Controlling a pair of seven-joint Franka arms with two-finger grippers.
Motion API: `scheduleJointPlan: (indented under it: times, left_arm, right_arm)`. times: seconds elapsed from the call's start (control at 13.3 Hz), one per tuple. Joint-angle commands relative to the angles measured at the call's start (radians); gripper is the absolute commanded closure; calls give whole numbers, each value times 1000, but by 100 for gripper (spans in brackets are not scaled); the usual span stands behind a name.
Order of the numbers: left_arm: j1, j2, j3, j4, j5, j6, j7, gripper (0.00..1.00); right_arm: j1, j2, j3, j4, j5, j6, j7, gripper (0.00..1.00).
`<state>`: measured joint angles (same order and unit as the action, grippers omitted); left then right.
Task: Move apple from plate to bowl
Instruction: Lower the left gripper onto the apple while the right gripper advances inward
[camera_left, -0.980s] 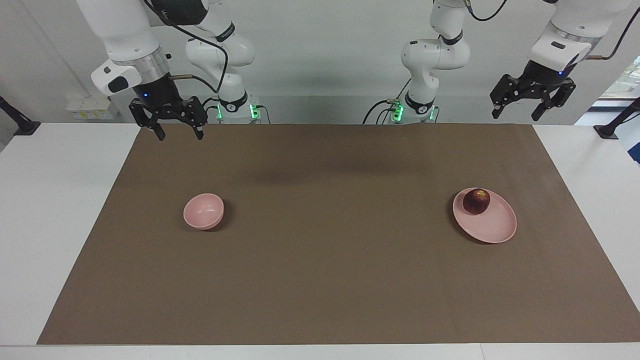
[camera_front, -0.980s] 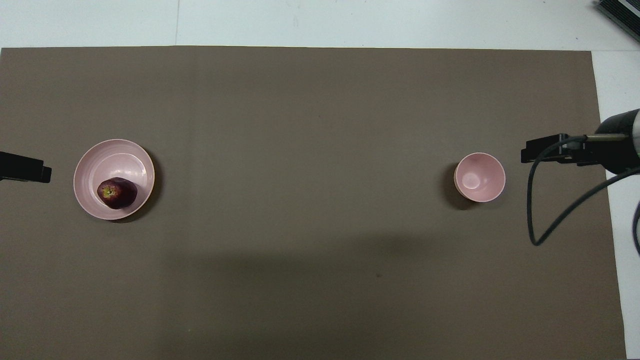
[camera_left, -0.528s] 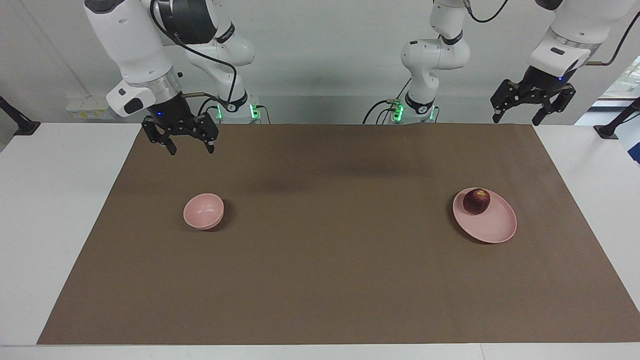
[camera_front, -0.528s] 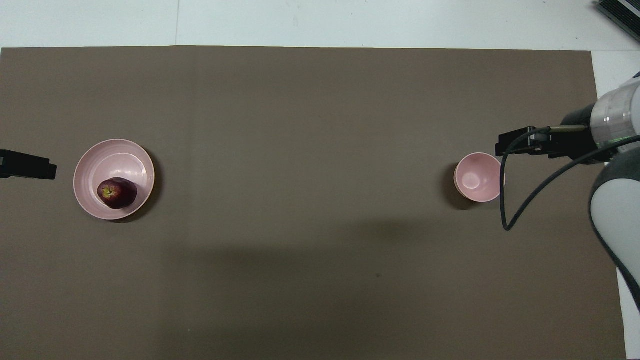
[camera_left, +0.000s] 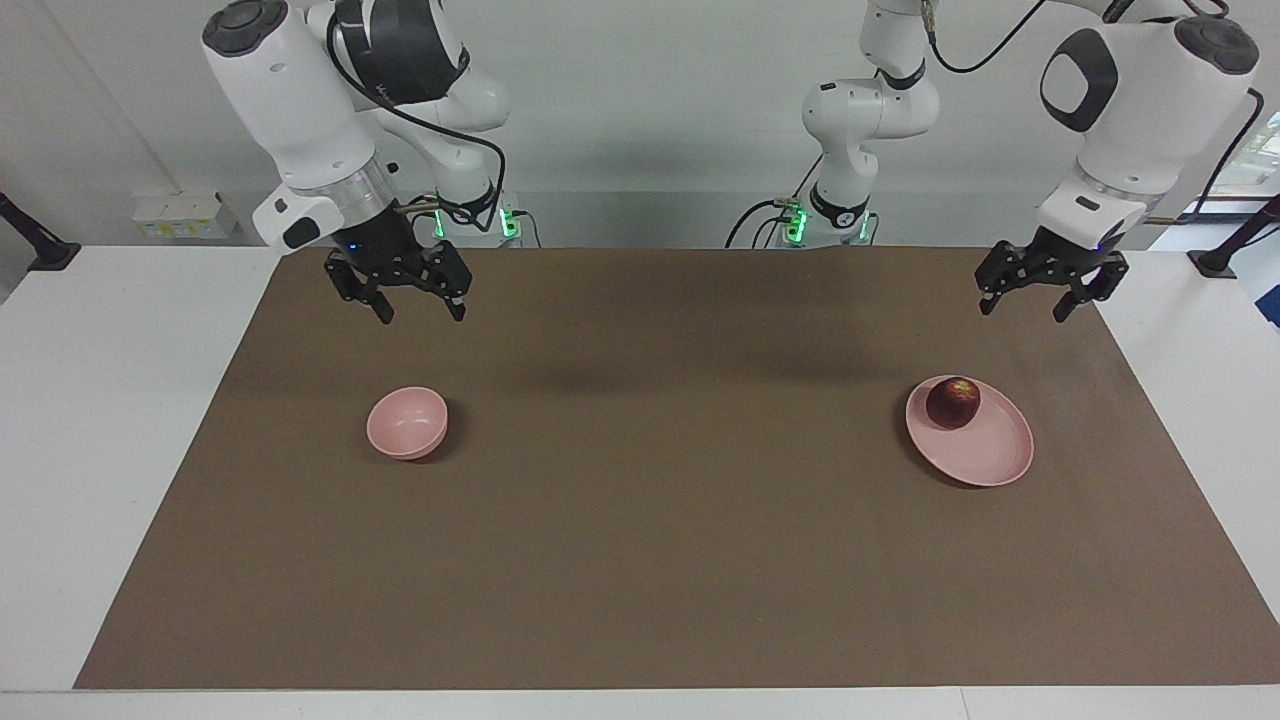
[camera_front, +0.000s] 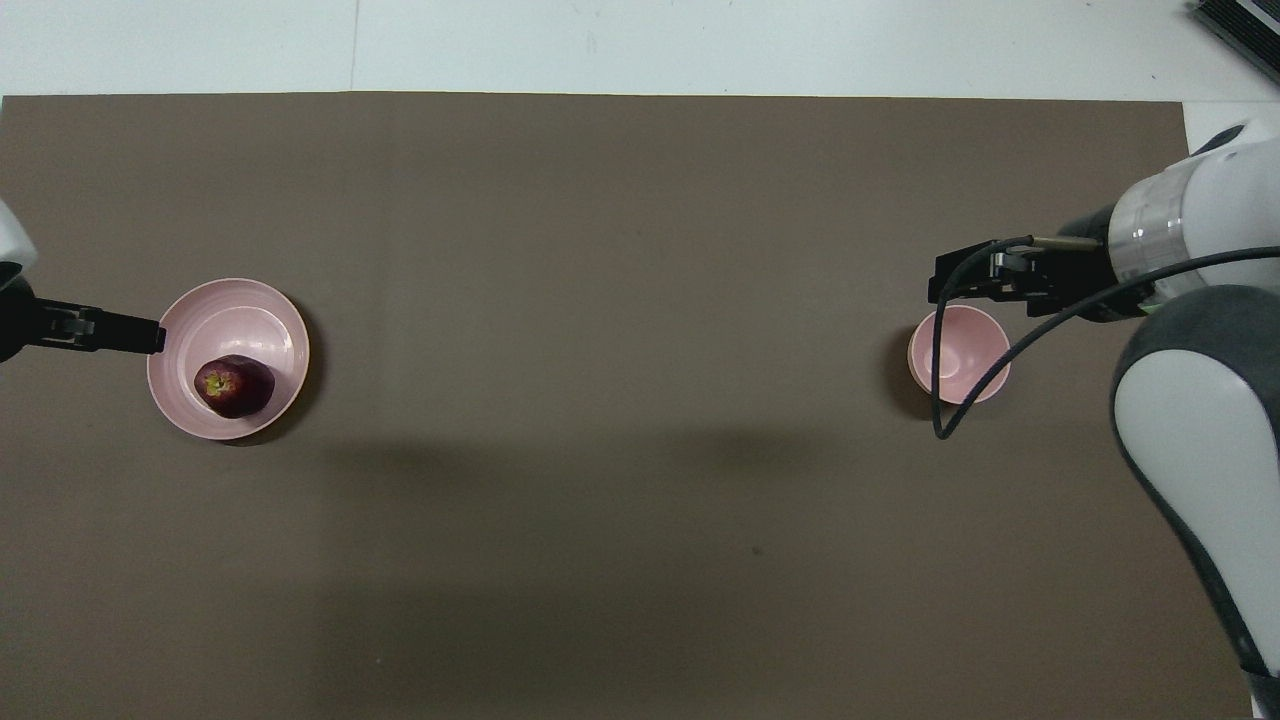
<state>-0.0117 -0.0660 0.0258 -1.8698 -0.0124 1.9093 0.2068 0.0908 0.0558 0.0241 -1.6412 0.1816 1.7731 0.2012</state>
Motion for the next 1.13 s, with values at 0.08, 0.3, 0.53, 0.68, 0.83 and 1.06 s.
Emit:
scheduleJointPlan:
  times: [0.08,0.3,0.53,0.68,0.83,1.06]
  left_arm:
    - [19,-18,-6,-146,-17,131,61,0]
    - [19,8,-6,-184,-21,187,77,0]
    - [22,86,-6,-204,-72,287,80,0]
    - [26,127,-6,-224,-72,348,82,0]
    - [29,143,-6,-265,-72,417,103,0]
    - [52,155,-6,-308,-72,447,138,0]
  right_arm:
    - [29,77,5,-15,107,113,18,0]
    - [137,159,7,-14,136,288,107,0]
    - [162,171,7,-28,141,296,158,0]
    - [179,196,7,-32,160,301,162,0]
    - [220,226,7,-34,234,339,167,0]
    - [227,229,7,-48,239,390,204,0]
